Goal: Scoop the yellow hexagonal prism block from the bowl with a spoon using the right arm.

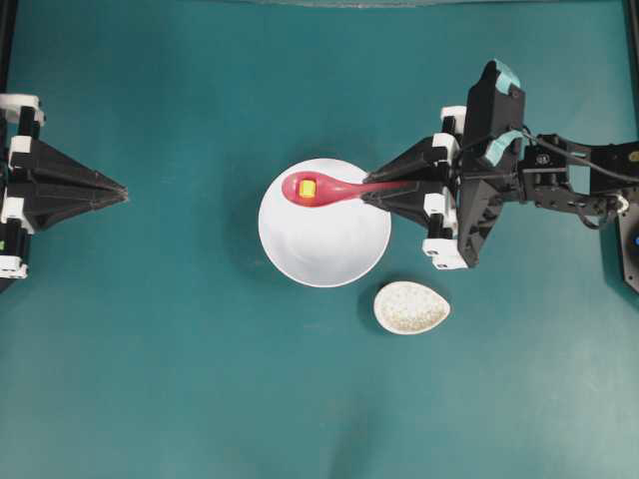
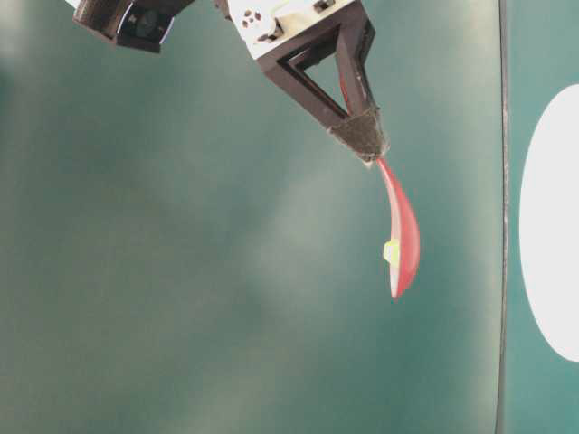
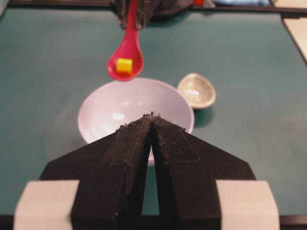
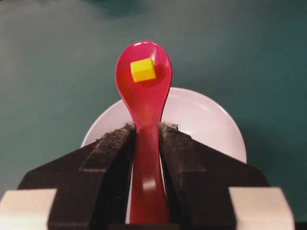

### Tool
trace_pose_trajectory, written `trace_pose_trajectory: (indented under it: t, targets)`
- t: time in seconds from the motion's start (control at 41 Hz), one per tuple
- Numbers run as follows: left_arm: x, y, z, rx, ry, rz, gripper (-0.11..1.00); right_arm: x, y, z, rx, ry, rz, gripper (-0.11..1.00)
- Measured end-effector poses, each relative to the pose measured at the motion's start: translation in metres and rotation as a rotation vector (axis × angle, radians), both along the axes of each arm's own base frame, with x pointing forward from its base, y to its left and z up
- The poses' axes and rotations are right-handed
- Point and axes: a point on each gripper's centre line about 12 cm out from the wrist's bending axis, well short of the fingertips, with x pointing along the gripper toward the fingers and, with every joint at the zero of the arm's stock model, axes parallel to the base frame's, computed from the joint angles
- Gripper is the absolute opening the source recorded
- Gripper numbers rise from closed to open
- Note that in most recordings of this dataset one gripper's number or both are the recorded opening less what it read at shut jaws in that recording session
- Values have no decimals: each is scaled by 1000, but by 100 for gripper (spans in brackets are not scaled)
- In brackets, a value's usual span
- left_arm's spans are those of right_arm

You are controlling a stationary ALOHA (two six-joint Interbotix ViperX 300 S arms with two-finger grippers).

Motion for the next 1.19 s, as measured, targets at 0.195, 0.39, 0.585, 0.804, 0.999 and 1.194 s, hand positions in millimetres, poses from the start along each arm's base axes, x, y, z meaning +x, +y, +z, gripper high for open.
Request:
trace_pose_trajectory:
  t: [0.195,0.39,0.585,0.804,0.999,1.194]
  targets:
    - [0,0,0,0,0,2,5,0,0,0,-2,3,2,24]
    - [0,0,0,0,2,2,5,0,0,-1,-2,6,3,25]
    - [0,0,0,0,0,2,5,0,0,-1,-2,6,3,25]
    - [0,0,0,2,0,1,5,0,0,-1,-4,8,5,25]
    - [0,0,0,2,0,1,5,0,0,0,-18,7,12,25]
    - [0,0,0,2,-2,1,5,0,1,-1,-22,8,16,25]
